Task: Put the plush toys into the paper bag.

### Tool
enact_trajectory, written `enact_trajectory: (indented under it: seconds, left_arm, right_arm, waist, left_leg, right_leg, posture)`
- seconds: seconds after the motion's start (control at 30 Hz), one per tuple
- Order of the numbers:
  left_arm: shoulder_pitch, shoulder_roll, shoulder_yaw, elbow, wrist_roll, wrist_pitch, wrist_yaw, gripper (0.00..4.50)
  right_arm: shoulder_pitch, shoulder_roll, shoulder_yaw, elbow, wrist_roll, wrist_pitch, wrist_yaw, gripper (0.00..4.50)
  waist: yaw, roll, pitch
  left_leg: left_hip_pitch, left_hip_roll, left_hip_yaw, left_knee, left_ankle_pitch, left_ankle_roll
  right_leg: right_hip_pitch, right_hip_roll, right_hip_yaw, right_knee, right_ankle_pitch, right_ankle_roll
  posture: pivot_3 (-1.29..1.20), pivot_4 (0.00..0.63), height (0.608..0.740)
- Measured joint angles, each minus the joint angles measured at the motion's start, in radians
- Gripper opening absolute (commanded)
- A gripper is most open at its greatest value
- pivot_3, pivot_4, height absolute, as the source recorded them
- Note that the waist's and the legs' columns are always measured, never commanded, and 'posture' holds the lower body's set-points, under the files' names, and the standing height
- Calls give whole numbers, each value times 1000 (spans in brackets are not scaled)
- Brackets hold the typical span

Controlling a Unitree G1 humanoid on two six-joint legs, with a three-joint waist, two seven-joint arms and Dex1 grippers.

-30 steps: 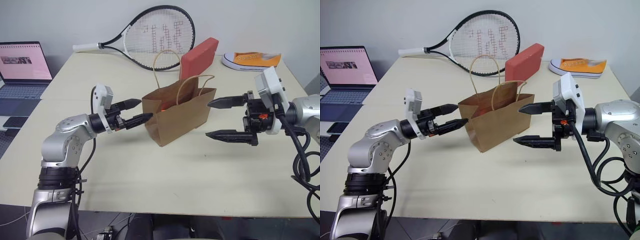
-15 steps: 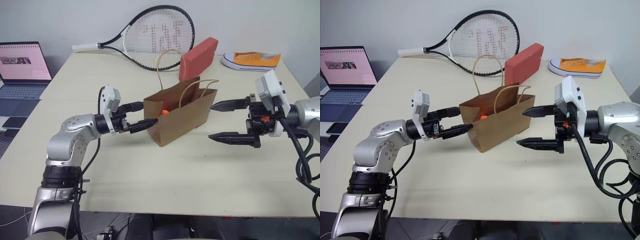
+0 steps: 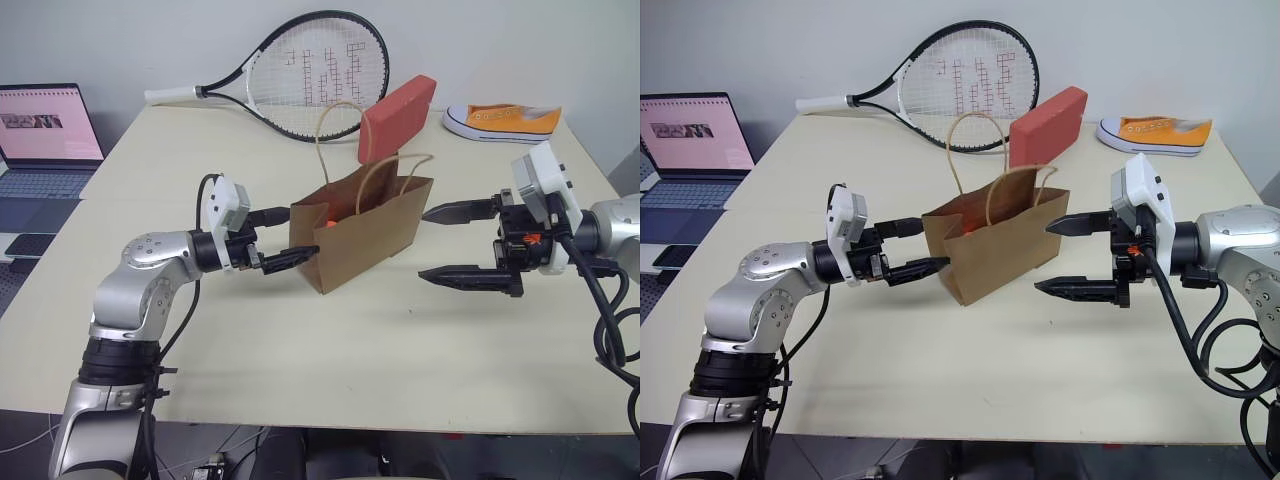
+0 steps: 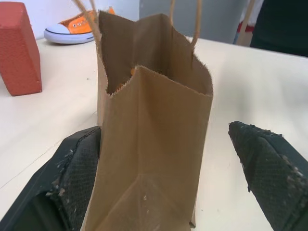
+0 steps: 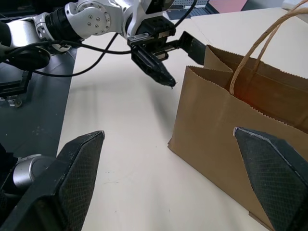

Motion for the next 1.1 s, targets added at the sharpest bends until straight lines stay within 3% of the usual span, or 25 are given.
enact_trajectory:
  seconds: [0.43, 0.53, 0.97, 1.1]
  left_arm:
    - [30, -155, -20, -37, 71, -43, 206, 4470]
    - [30, -180, -19, -37, 73, -56, 233, 3925]
    - [50, -188, -19, -21, 64, -85, 219, 17]
    - [45, -192, -18, 1, 63, -90, 220, 17]
  right_arm:
    - [27, 25, 5, 12, -90, -80, -46, 4500]
    - [31, 26, 4, 8, -99, -87, -47, 4500]
    - [40, 50, 2, -23, -97, -87, -68, 4500]
    - [46, 52, 2, -30, -98, -91, -69, 4500]
  waist:
    - [1, 0, 0]
    - [1, 0, 0]
    - [1, 0, 0]
    - [1, 0, 0]
  left_leg:
    - [0, 0, 0, 0, 0, 0]
    - [0, 0, 0, 0, 0, 0]
    - [0, 0, 0, 0, 0, 0]
    - [0, -1, 0, 0, 0, 0]
  right_leg:
    - [1, 0, 0, 0, 0, 0]
    - [1, 0, 0, 0, 0, 0]
    - [1, 0, 0, 0, 0, 0]
    - [1, 0, 0, 0, 0, 0]
  posture:
    - [0, 150, 740]
    - [0, 150, 740]
    - [0, 150, 740]
    - [0, 150, 740]
